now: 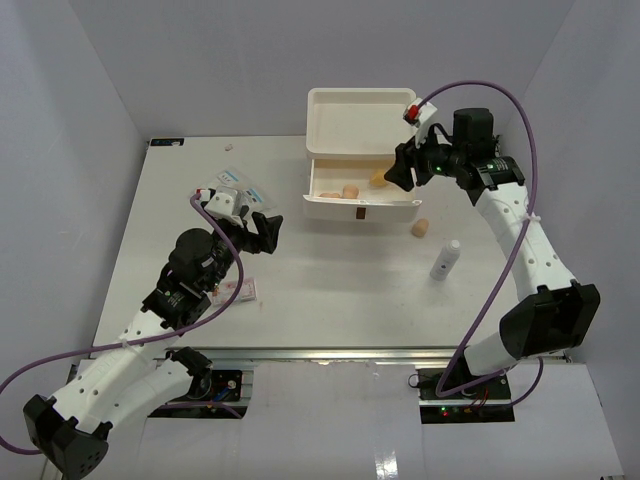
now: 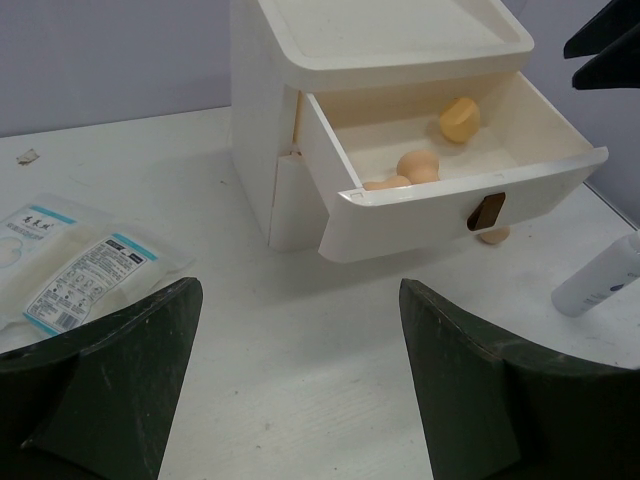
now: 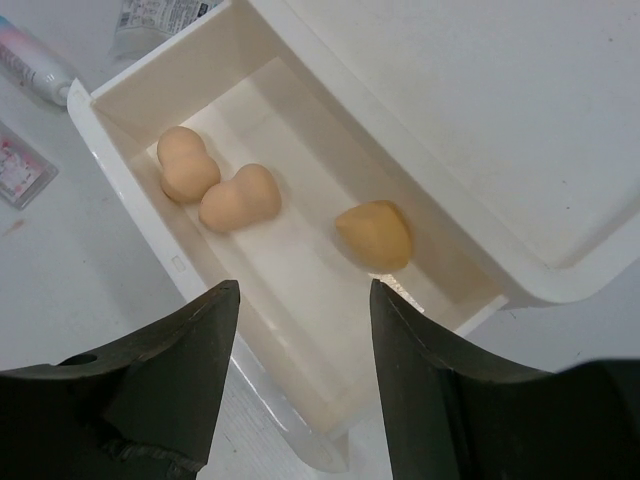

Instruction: Organize the makeup

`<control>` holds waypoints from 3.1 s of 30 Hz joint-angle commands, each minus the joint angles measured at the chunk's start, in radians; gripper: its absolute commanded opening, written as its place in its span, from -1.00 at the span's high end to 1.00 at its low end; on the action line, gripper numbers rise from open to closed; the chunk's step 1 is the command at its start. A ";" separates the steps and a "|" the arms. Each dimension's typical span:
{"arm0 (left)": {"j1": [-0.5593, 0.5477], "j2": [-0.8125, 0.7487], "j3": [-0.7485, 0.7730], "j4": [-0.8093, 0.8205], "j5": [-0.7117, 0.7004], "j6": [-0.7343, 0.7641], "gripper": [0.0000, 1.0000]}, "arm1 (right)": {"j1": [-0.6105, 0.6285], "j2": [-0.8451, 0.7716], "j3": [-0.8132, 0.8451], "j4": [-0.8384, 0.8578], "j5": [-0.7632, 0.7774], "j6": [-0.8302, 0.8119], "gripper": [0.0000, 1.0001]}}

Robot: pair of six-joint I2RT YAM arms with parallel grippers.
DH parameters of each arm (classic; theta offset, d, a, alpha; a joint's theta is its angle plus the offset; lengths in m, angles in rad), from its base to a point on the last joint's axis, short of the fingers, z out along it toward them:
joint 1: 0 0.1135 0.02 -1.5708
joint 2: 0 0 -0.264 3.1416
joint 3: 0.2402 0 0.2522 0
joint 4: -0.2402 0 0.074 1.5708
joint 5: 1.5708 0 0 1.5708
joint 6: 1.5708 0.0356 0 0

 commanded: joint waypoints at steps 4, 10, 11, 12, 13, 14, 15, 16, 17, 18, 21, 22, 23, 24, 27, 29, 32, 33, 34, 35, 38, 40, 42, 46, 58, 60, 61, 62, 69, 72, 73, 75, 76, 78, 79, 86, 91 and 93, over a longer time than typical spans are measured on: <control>0.006 -0.003 -0.001 0.017 0.015 0.009 -0.82 | -0.214 -0.117 0.010 0.052 -0.124 0.074 -0.17; 0.006 -0.001 -0.001 0.017 0.029 0.007 -0.82 | -0.441 -0.090 -0.108 0.085 -0.206 0.164 -0.13; 0.006 -0.002 -0.001 0.017 0.030 0.007 -0.82 | -0.454 -0.076 -0.130 0.090 -0.207 0.184 -0.13; 0.006 -0.002 -0.001 0.017 0.029 0.007 -0.82 | -0.464 -0.061 -0.155 0.099 -0.206 0.204 -0.13; 0.006 -0.003 -0.001 0.017 0.028 0.007 -0.82 | -0.474 -0.047 -0.180 0.107 -0.206 0.224 -0.14; 0.006 -0.003 -0.001 0.017 0.027 0.007 -0.82 | -0.482 -0.031 -0.204 0.118 -0.204 0.246 -0.14; 0.006 -0.002 -0.002 0.018 0.026 0.008 -0.82 | -0.482 -0.012 -0.225 0.133 -0.197 0.274 -0.14; 0.006 -0.001 -0.002 0.019 0.024 0.008 -0.82 | -0.483 0.007 -0.246 0.148 -0.191 0.301 -0.15; 0.006 0.001 -0.002 0.019 0.023 0.008 -0.82 | -0.483 0.046 -0.255 0.156 -0.187 0.323 -0.16; 0.006 0.004 -0.002 0.019 0.023 0.008 -0.82 | -0.483 0.078 -0.261 0.162 -0.179 0.345 -0.16; 0.006 0.009 -0.001 0.017 0.024 0.010 -0.82 | -0.482 0.135 -0.271 0.174 -0.152 0.384 -0.19; 0.006 0.010 -0.001 0.017 0.025 0.010 -0.82 | -0.482 0.156 -0.275 0.184 -0.153 0.398 -0.19; 0.006 0.010 0.000 0.016 0.026 0.010 -0.82 | -0.483 0.186 -0.283 0.198 -0.154 0.416 -0.20; 0.006 0.011 0.001 0.016 0.027 0.010 -0.82 | -0.483 0.212 -0.288 0.210 -0.158 0.431 -0.22; 0.007 0.010 0.001 0.015 0.026 0.012 -0.82 | -0.477 0.272 -0.287 0.221 -0.178 0.446 -0.25; 0.008 0.010 0.001 0.015 0.026 0.013 -0.82 | -0.471 0.312 -0.286 0.224 -0.182 0.452 -0.26; 0.010 0.012 0.001 0.015 0.027 0.013 -0.82 | -0.460 0.375 -0.289 0.234 -0.180 0.465 -0.27; 0.010 0.013 0.001 0.015 0.027 0.014 -0.82 | -0.456 0.389 -0.291 0.239 -0.177 0.468 -0.27; 0.010 0.013 0.001 0.015 0.027 0.014 -0.82 | -0.450 0.400 -0.293 0.242 -0.174 0.470 -0.27; 0.011 0.014 0.001 0.015 0.027 0.014 -0.83 | -0.443 0.411 -0.294 0.245 -0.170 0.472 -0.27; 0.012 0.017 0.001 0.015 0.027 0.014 -0.83 | -0.419 0.437 -0.294 0.253 -0.163 0.475 -0.26; 0.013 0.020 0.001 0.015 0.028 0.014 -0.82 | -0.406 0.451 -0.294 0.257 -0.158 0.478 -0.26; 0.013 0.022 0.001 0.015 0.029 0.014 -0.83 | -0.398 0.463 -0.290 0.261 -0.152 0.481 -0.25; 0.013 0.027 -0.001 0.015 0.029 0.014 -0.82 | -0.388 0.486 -0.285 0.271 -0.143 0.492 -0.23; 0.016 0.035 -0.001 0.015 0.025 0.017 -0.82 | -0.379 0.506 -0.311 0.270 -0.076 0.478 0.10; 0.016 0.034 -0.001 0.015 0.023 0.017 -0.82 | -0.379 0.489 -0.317 0.272 -0.070 0.471 0.33; 0.016 0.034 -0.001 0.014 0.023 0.017 -0.82 | -0.379 0.481 -0.320 0.272 -0.068 0.466 0.43; 0.016 0.034 -0.001 0.014 0.022 0.017 -0.83 | -0.379 0.466 -0.323 0.269 -0.068 0.461 0.53; 0.018 0.028 -0.004 0.017 0.021 0.019 -0.83 | -0.388 0.362 -0.334 0.255 -0.052 0.412 0.83; 0.018 0.026 -0.006 0.017 0.021 0.019 -0.83 | -0.410 0.300 -0.316 0.256 -0.049 0.385 0.85; 0.018 0.025 -0.006 0.018 0.021 0.019 -0.83 | -0.419 0.262 -0.305 0.256 -0.047 0.375 0.85; 0.018 0.025 -0.006 0.018 0.025 0.018 -0.83 | -0.436 0.201 -0.277 0.252 -0.042 0.352 0.85; 0.018 0.024 -0.006 0.017 0.029 0.018 -0.83 | -0.444 0.164 -0.259 0.249 -0.036 0.338 0.85; 0.018 0.022 -0.006 0.017 0.038 0.020 -0.83 | -0.450 0.073 -0.226 0.246 -0.010 0.290 0.85; 0.018 0.020 -0.006 0.017 0.043 0.021 -0.83 | -0.450 0.033 -0.213 0.248 0.000 0.260 0.85; 0.018 0.009 -0.009 0.022 0.080 0.024 -0.83 | -0.420 -0.190 -0.129 0.256 -0.175 0.151 0.84; 0.018 0.002 -0.016 0.029 0.123 0.034 -0.83 | -0.212 -0.244 -0.144 0.215 -0.313 0.064 0.77; 0.018 0.002 -0.020 0.033 0.141 0.040 -0.83 | -0.090 -0.238 -0.151 0.193 -0.263 0.018 0.73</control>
